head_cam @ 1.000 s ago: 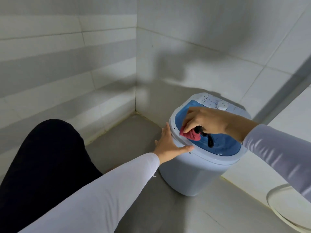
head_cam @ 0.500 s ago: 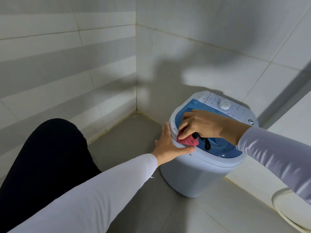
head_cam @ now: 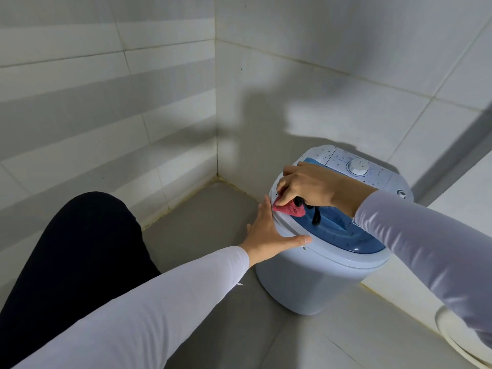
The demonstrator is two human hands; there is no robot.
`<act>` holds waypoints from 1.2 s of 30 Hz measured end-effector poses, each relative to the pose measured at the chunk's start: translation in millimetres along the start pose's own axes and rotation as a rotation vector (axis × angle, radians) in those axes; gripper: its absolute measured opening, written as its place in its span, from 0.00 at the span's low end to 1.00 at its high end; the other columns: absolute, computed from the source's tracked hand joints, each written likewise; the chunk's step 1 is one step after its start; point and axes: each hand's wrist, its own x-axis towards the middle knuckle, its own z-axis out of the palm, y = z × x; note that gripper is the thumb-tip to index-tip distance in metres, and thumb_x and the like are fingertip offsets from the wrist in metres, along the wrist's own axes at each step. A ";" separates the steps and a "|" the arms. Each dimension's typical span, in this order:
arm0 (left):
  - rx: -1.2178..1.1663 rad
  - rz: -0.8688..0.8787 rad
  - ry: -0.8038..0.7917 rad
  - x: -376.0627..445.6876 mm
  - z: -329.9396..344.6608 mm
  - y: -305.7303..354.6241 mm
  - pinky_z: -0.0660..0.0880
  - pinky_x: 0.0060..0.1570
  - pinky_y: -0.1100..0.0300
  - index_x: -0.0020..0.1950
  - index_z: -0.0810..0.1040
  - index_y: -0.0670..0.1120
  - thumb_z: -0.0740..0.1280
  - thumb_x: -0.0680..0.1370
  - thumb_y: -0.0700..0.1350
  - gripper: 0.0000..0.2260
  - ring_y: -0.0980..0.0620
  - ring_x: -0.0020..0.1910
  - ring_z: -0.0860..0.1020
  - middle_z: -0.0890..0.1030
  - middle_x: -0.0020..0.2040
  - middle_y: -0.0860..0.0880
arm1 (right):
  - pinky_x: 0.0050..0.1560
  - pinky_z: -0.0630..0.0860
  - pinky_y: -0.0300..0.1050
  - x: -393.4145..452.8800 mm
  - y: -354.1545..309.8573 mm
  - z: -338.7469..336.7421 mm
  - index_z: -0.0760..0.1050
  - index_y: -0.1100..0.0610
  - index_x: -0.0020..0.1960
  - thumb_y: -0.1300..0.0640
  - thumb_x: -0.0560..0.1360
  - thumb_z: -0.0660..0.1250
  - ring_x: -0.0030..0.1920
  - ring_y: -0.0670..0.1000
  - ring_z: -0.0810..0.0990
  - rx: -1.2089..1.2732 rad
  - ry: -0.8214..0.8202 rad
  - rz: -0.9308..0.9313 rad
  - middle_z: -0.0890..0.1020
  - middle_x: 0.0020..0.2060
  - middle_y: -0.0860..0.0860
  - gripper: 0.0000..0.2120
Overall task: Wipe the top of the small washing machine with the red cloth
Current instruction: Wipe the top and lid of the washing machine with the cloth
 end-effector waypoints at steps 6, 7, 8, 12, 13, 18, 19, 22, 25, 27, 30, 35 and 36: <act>-0.031 0.038 0.052 7.9 -14.8 -0.1 0.57 0.73 0.39 0.73 0.54 0.64 0.69 0.59 0.75 0.47 0.49 0.73 0.64 0.64 0.71 0.56 | 0.47 0.58 0.42 14.4 0.1 -4.0 0.71 0.39 0.65 0.61 0.77 0.60 0.58 0.52 0.69 0.006 -0.026 0.081 0.77 0.61 0.42 0.22; -0.033 0.029 0.048 11.9 -17.6 -0.5 0.58 0.73 0.40 0.72 0.55 0.64 0.68 0.58 0.76 0.47 0.50 0.73 0.65 0.65 0.70 0.55 | 0.46 0.58 0.42 17.0 0.5 -3.6 0.71 0.38 0.65 0.61 0.77 0.60 0.57 0.52 0.69 0.006 -0.029 0.095 0.76 0.61 0.42 0.22; -0.027 0.021 0.035 16.2 -20.4 -1.1 0.58 0.73 0.40 0.73 0.54 0.64 0.67 0.57 0.77 0.49 0.51 0.74 0.63 0.64 0.73 0.55 | 0.46 0.59 0.42 19.1 0.9 -3.3 0.71 0.38 0.64 0.62 0.77 0.60 0.57 0.52 0.69 0.010 -0.030 0.110 0.76 0.61 0.42 0.23; 0.089 0.025 -0.021 24.8 -35.7 2.2 0.49 0.76 0.39 0.78 0.43 0.57 0.69 0.61 0.74 0.56 0.52 0.80 0.48 0.50 0.80 0.53 | 0.46 0.61 0.42 26.0 3.7 -0.6 0.70 0.37 0.65 0.62 0.78 0.59 0.56 0.52 0.70 0.012 -0.018 0.163 0.76 0.59 0.44 0.23; 0.122 0.026 -0.035 24.4 -39.3 4.4 0.47 0.76 0.38 0.79 0.41 0.54 0.70 0.62 0.72 0.56 0.52 0.80 0.45 0.48 0.81 0.53 | 0.46 0.61 0.42 27.3 5.1 0.6 0.69 0.37 0.65 0.62 0.78 0.59 0.57 0.52 0.70 0.014 -0.014 0.175 0.76 0.59 0.44 0.24; 0.176 0.009 -0.087 28.9 -46.1 7.2 0.43 0.75 0.36 0.78 0.35 0.52 0.71 0.61 0.72 0.60 0.52 0.79 0.42 0.43 0.81 0.52 | 0.47 0.61 0.42 32.4 16.5 5.3 0.67 0.37 0.67 0.63 0.78 0.58 0.57 0.52 0.69 0.026 -0.017 0.242 0.76 0.59 0.45 0.26; 0.176 0.001 -0.101 30.3 -46.8 6.6 0.43 0.75 0.36 0.78 0.35 0.52 0.71 0.61 0.72 0.61 0.51 0.79 0.42 0.42 0.81 0.51 | 0.47 0.60 0.42 33.5 18.7 4.8 0.67 0.37 0.68 0.63 0.78 0.58 0.57 0.53 0.69 0.031 -0.023 0.252 0.76 0.59 0.45 0.25; 0.179 0.013 -0.143 32.6 -50.1 7.7 0.44 0.75 0.36 0.78 0.35 0.51 0.71 0.62 0.71 0.60 0.51 0.79 0.41 0.42 0.81 0.52 | 0.48 0.63 0.42 31.6 30.8 1.9 0.69 0.40 0.67 0.60 0.78 0.59 0.54 0.52 0.68 0.071 -0.014 0.290 0.77 0.58 0.47 0.22; 0.173 0.015 -0.151 41.5 -59.0 11.6 0.47 0.76 0.39 0.78 0.38 0.52 0.69 0.64 0.71 0.57 0.50 0.80 0.43 0.43 0.81 0.50 | 0.53 0.70 0.45 18.4 54.7 -1.4 0.71 0.44 0.66 0.62 0.74 0.63 0.51 0.52 0.68 0.181 0.079 0.397 0.78 0.58 0.48 0.23; 0.194 0.018 -0.138 54.1 -67.4 13.2 0.48 0.76 0.40 0.79 0.39 0.53 0.68 0.64 0.72 0.56 0.48 0.80 0.45 0.46 0.81 0.48 | 0.54 0.71 0.46 8.5 66.0 -3.6 0.72 0.44 0.66 0.65 0.73 0.64 0.53 0.53 0.69 0.232 0.125 0.462 0.78 0.58 0.48 0.26; 0.251 0.047 -0.128 73.2 -81.1 17.3 0.49 0.76 0.40 0.79 0.41 0.51 0.67 0.65 0.71 0.54 0.50 0.80 0.45 0.49 0.81 0.49 | 0.54 0.70 0.44 5.2 66.9 -6.3 0.73 0.42 0.64 0.69 0.72 0.63 0.56 0.53 0.71 0.323 0.155 0.494 0.77 0.58 0.47 0.28; 0.326 0.099 -0.140 97.6 -98.1 27.3 0.50 0.77 0.49 0.79 0.41 0.46 0.72 0.68 0.65 0.54 0.50 0.80 0.47 0.48 0.81 0.46 | 0.53 0.70 0.45 20.4 52.1 2.7 0.76 0.43 0.61 0.67 0.71 0.65 0.54 0.54 0.72 0.360 0.136 0.411 0.78 0.57 0.47 0.25; 0.356 0.094 -0.147 103.1 -100.1 28.4 0.51 0.77 0.48 0.79 0.40 0.46 0.72 0.66 0.66 0.56 0.50 0.80 0.47 0.48 0.81 0.46 | 0.52 0.71 0.46 23.1 49.9 4.1 0.76 0.42 0.61 0.66 0.72 0.65 0.53 0.53 0.72 0.350 0.124 0.399 0.78 0.57 0.47 0.25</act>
